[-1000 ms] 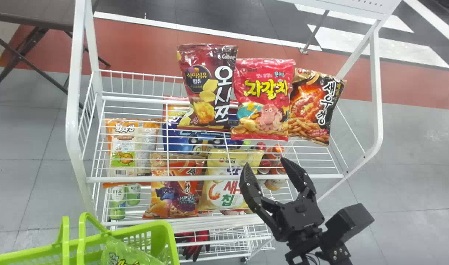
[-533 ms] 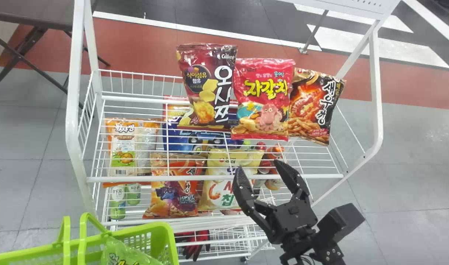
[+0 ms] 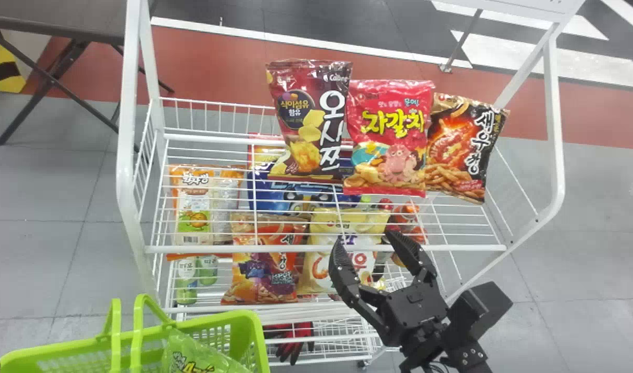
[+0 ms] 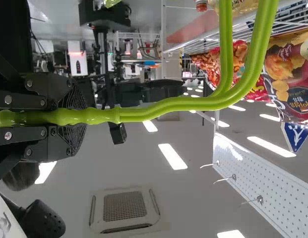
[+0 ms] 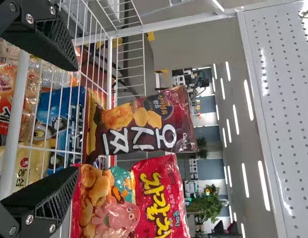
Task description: Hold basket handle with left hand then pick Gkobukchip with right hand and place into basket
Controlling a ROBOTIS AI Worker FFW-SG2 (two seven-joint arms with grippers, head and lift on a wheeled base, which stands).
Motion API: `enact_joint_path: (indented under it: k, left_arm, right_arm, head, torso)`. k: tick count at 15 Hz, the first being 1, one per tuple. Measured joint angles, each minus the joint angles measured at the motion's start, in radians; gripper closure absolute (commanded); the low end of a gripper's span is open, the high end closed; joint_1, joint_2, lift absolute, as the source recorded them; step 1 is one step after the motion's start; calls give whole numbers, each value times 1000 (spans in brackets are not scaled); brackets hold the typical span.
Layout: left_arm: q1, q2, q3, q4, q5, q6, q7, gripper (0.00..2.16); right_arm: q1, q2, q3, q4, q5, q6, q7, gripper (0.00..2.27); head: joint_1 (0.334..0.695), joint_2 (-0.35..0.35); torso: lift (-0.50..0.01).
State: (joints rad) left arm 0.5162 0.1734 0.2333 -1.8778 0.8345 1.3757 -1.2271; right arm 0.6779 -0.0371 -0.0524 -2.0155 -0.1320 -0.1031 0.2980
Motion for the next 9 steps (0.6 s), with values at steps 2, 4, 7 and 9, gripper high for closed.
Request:
enact_joint_path:
  k: [2,4,7,9]
  left_arm:
    - [1,0,1,0,1,-2,0,2155]
    - [1,0,2,0,1,-2,0,2155]
    - [1,-1,5,1,2,-2,-2,2155]
    - [1,-3,6,2,2,-2,-3,2155]
  right_arm:
    - [-2,0,9,0,6,1,0,97]
    - [-4,0,15,0,7,1,0,97]
    - [-4,2,21,0,9,1,0,97]
    - [-5,2,23,0,9,1,0,97]
  head:
    - [695,-214]
    - [695,-208]
    - [695,-195]
    - [695,-193]
  torso:
    - [0]
    - [0]
    - [0]
    - [0]
